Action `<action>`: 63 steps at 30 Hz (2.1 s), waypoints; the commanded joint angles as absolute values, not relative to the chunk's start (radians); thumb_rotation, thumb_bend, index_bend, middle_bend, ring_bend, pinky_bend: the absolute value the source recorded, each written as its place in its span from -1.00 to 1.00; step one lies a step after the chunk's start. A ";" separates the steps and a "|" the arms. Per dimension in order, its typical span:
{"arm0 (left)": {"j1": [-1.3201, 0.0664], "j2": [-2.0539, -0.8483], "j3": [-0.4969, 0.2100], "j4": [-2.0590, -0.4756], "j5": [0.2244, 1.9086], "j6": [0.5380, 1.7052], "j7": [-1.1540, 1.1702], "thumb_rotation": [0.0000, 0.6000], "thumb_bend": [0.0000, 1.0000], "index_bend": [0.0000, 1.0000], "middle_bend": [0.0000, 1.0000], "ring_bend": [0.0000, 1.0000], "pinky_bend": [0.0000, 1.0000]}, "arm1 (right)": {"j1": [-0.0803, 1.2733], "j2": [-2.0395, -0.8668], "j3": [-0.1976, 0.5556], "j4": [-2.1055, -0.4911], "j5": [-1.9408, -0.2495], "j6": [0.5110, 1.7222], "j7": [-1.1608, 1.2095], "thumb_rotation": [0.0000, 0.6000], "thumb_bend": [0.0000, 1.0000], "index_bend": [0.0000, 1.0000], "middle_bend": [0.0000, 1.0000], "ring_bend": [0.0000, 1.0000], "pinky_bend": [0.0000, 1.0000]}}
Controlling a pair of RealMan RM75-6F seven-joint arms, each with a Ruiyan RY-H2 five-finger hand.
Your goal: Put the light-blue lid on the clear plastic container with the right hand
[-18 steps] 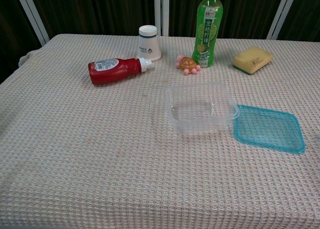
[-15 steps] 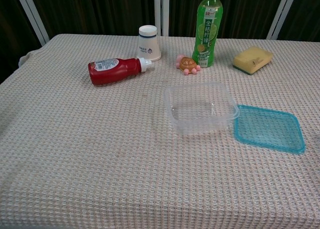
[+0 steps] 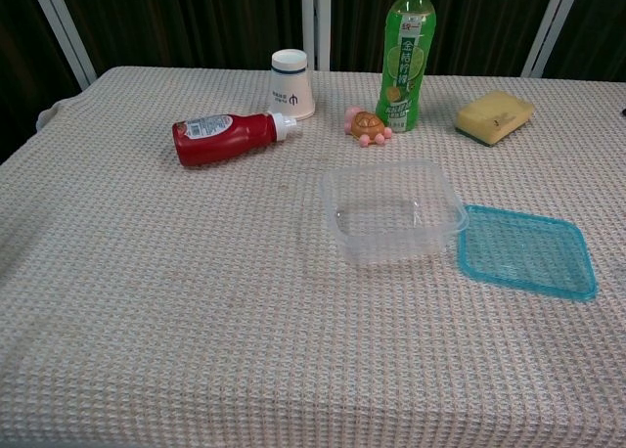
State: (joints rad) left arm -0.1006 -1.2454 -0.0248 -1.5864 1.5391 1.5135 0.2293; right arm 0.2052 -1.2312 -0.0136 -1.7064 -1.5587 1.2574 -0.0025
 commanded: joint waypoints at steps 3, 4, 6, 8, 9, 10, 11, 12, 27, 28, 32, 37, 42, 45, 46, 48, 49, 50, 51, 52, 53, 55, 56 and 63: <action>-0.097 -1.246 -0.025 -1.581 1.534 1.514 0.221 1.00 -0.88 -0.75 -0.91 -1.00 -1.00 | 0.295 -1.397 0.036 -1.630 -1.447 1.124 -0.139 1.00 -1.00 -1.00 -1.00 -1.00 -1.00; -0.097 -1.247 -0.025 -1.580 1.533 1.514 0.218 1.00 -0.88 -0.75 -0.91 -1.00 -1.00 | 0.303 -1.410 0.042 -1.618 -1.434 1.113 -0.141 1.00 -1.00 -1.00 -1.00 -1.00 -1.00; -0.096 -1.249 -0.026 -1.573 1.529 1.513 0.210 1.00 -0.88 -0.75 -0.91 -1.00 -1.00 | 0.325 -1.434 0.057 -1.591 -1.400 1.076 -0.139 1.00 -1.00 -1.00 -1.00 -1.00 -1.00; -0.097 -1.253 -0.027 -1.567 1.526 1.510 0.206 1.00 -0.88 -0.75 -0.91 -1.00 -1.00 | 0.345 -1.448 0.065 -1.570 -1.379 1.043 -0.146 1.00 -1.00 -1.00 -1.00 -1.00 -1.00; -0.097 -1.255 -0.027 -1.564 1.525 1.508 0.205 1.00 -0.88 -0.75 -0.91 -1.00 -1.00 | 0.356 -1.457 0.067 -1.559 -1.369 1.027 -0.154 1.00 -1.00 -1.00 -1.00 -1.00 -1.00; -0.097 -1.256 -0.027 -1.562 1.526 1.508 0.204 1.00 -0.88 -0.75 -0.91 -1.00 -1.00 | 0.363 -1.460 0.067 -1.553 -1.361 1.015 -0.160 1.00 -1.00 -1.00 -1.00 -1.00 -1.00; -0.097 -1.258 -0.025 -1.560 1.526 1.507 0.202 1.00 -0.88 -0.75 -0.91 -1.00 -1.00 | 0.370 -1.465 0.068 -1.549 -1.351 1.004 -0.167 1.00 -1.00 -1.00 -1.00 -1.00 -1.00; -0.096 -1.259 -0.025 -1.559 1.526 1.507 0.200 1.00 -0.88 -0.75 -0.91 -1.00 -1.00 | 0.374 -1.466 0.068 -1.546 -1.343 0.997 -0.173 1.00 -1.00 -1.00 -1.00 -1.00 -1.00; -0.090 -1.263 -0.025 -1.557 1.517 1.508 0.197 1.00 -0.88 -0.75 -0.91 -1.00 -1.00 | 0.486 -1.414 0.172 -1.482 -1.147 0.880 -0.232 1.00 -1.00 -1.00 -1.00 -1.00 -1.00; -0.090 -1.263 -0.026 -1.559 1.516 1.507 0.198 1.00 -0.88 -0.75 -0.91 -1.00 -1.00 | 0.492 -1.406 0.176 -1.488 -1.137 0.871 -0.229 1.00 -1.00 -1.00 -1.00 -1.00 -1.00; -0.086 -1.257 -0.027 -1.566 1.514 1.512 0.202 1.00 -0.88 -0.76 -0.91 -1.00 -1.00 | 0.498 -1.354 0.169 -1.564 -1.124 0.823 -0.168 1.00 -1.00 -1.00 -1.00 -1.00 -1.00; -0.090 -1.255 -0.027 -1.567 1.513 1.503 0.201 1.00 -0.88 -0.75 -0.91 -1.00 -1.00 | 0.521 -1.333 0.149 -1.586 -1.118 0.749 -0.113 1.00 -1.00 -1.00 -0.99 -1.00 -1.00; -0.094 -1.256 -0.026 -1.564 1.518 1.498 0.198 1.00 -0.88 -0.75 -0.91 -1.00 -1.00 | 0.540 -1.369 0.138 -1.555 -1.103 0.747 -0.112 1.00 -1.00 -1.00 -0.91 -1.00 -1.00; -0.091 -1.258 -0.027 -1.559 1.513 1.501 0.191 1.00 -0.88 -0.75 -0.91 -1.00 -1.00 | 0.543 -1.385 0.133 -1.540 -1.097 0.755 -0.107 1.00 -1.00 -1.00 -0.88 -1.00 -1.00; -0.091 -1.259 -0.027 -1.557 1.513 1.501 0.189 1.00 -0.88 -0.75 -0.91 -1.00 -1.00 | 0.544 -1.387 0.132 -1.536 -1.095 0.756 -0.104 1.00 -1.00 -1.00 -0.86 -1.00 -1.00; -0.089 -1.260 -0.025 -1.554 1.513 1.500 0.187 1.00 -0.88 -0.75 -0.91 -1.00 -1.00 | 0.546 -1.391 0.128 -1.526 -1.091 0.758 -0.101 1.00 -1.00 -1.00 -0.81 -1.00 -1.00; -0.089 -1.260 -0.024 -1.553 1.513 1.500 0.186 1.00 -0.88 -0.75 -0.91 -1.00 -1.00 | 0.547 -1.393 0.127 -1.523 -1.090 0.759 -0.100 1.00 -1.00 -1.00 -0.79 -1.00 -1.00; -0.089 -1.261 -0.024 -1.552 1.512 1.499 0.185 1.00 -0.88 -0.75 -0.91 -1.00 -1.00 | 0.549 -1.395 0.125 -1.519 -1.086 0.758 -0.100 1.00 -1.00 -1.00 -0.78 -1.00 -1.00; -0.089 -1.262 -0.024 -1.551 1.512 1.500 0.184 1.00 -0.88 -0.75 -0.91 -1.00 -1.00 | 0.551 -1.396 0.124 -1.517 -1.083 0.757 -0.098 1.00 -1.00 -1.00 -0.77 -1.00 -1.00; -0.088 -1.262 -0.024 -1.551 1.513 1.501 0.183 1.00 -0.88 -0.75 -0.91 -1.00 -1.00 | 0.553 -1.397 0.123 -1.515 -1.081 0.756 -0.097 1.00 -1.00 -1.00 -0.77 -1.00 -1.00; -0.088 -1.263 -0.024 -1.550 1.513 1.502 0.182 1.00 -0.88 -0.75 -0.91 -1.00 -1.00 | 0.554 -1.398 0.122 -1.514 -1.080 0.755 -0.096 1.00 -1.00 -1.00 -0.77 -1.00 -1.00; -0.087 -1.264 -0.024 -1.549 1.513 1.503 0.181 1.00 -0.88 -0.75 -0.91 -1.00 -1.00 | 0.558 -1.399 0.119 -1.511 -1.078 0.753 -0.094 1.00 -1.00 -1.00 -0.76 -1.00 -1.00; -0.086 -1.264 -0.024 -1.549 1.512 1.503 0.181 1.00 -0.88 -0.75 -0.91 -1.00 -1.00 | 0.560 -1.400 0.117 -1.509 -1.077 0.751 -0.094 1.00 -1.00 -1.00 -0.76 -1.00 -1.00; -0.087 -1.263 -0.024 -1.548 1.512 1.500 0.177 1.00 -0.88 -0.75 -0.91 -1.00 -1.00 | 0.564 -1.410 0.102 -1.500 -1.072 0.765 -0.104 1.00 -1.00 -1.00 -0.74 -1.00 -1.00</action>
State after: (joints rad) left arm -0.0865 -1.2630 -0.0239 -1.5480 1.5118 1.5001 0.1769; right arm 0.5639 -1.4095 0.1028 -1.5005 -1.0714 0.7644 -0.1034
